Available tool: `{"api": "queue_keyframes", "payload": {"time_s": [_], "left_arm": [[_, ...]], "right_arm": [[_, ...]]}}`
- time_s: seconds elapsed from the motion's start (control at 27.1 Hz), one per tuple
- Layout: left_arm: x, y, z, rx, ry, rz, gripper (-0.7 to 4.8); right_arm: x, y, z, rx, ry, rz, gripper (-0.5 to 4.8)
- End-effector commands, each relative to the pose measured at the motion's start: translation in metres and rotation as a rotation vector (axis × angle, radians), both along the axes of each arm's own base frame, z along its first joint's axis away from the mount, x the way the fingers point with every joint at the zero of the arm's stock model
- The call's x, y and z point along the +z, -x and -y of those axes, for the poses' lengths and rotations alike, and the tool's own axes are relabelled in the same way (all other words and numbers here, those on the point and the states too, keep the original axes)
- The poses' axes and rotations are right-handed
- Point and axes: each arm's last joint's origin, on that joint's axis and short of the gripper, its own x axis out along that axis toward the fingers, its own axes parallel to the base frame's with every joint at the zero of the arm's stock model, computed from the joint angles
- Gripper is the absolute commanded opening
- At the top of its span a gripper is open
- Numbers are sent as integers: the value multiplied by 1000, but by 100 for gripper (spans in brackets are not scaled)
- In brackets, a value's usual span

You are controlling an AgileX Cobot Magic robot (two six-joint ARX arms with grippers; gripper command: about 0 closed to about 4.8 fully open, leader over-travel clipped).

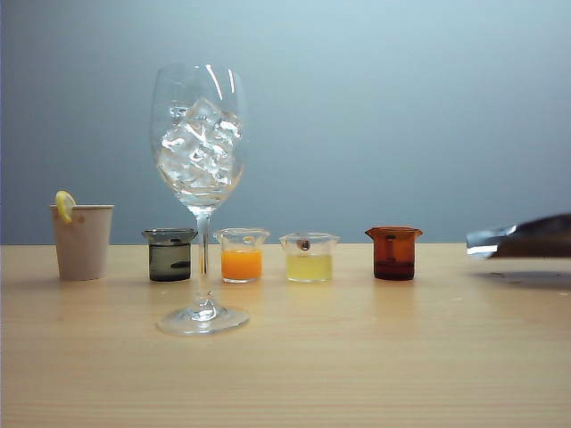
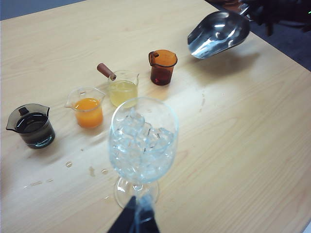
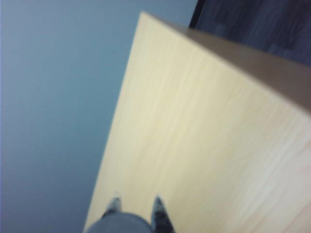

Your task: Pick up the ice scoop on the desk filled with ice cubes, pour the ice into the goblet, and finally put the scoop back on the table.

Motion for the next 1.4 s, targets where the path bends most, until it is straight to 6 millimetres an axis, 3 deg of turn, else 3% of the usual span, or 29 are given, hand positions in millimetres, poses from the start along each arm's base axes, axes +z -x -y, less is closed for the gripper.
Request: {"api": "queue_keyframes", "payload": {"time_s": [0.04, 0.33, 0.52, 0.59, 0.63, 0.77, 0.92, 1.11, 1.18, 1.25, 1.29, 1.4], "left_arm": [[1, 0, 0, -1, 2, 11, -5], [1, 0, 0, -1, 2, 11, -5], [1, 0, 0, -1, 2, 11, -5], [1, 0, 0, -1, 3, 11, -5], [1, 0, 0, -1, 3, 11, -5], [2, -1, 0, 19, 3, 28, -5], [3, 0, 0, 12, 23, 13, -5], [3, 0, 1, -4, 37, 9, -5], [4, 0, 1, -13, 47, 17, -5], [5, 0, 1, -22, 52, 23, -6], [5, 0, 1, -18, 49, 21, -6], [7, 4, -2, -10, 63, 40, -6]], "right_arm": [[-5, -9, 3, -26, 29, 69, -6], [-13, -10, 4, -41, 39, 73, -4], [-9, -11, 4, -33, 53, 111, 319], [-7, -11, 4, -19, 60, 136, 433], [-6, -11, 5, -20, 63, 142, 455], [-7, -7, 9, 45, 32, 143, 454], [-7, 12, 16, 92, 13, 117, 452], [-1, 47, 26, 60, 17, 107, 371], [2, 63, 29, 64, 18, 110, 289], [7, 77, 29, 87, 42, 123, 72], [14, 90, 25, 99, 62, 134, -7], [35, 111, 6, 133, 87, 176, -10]]}}
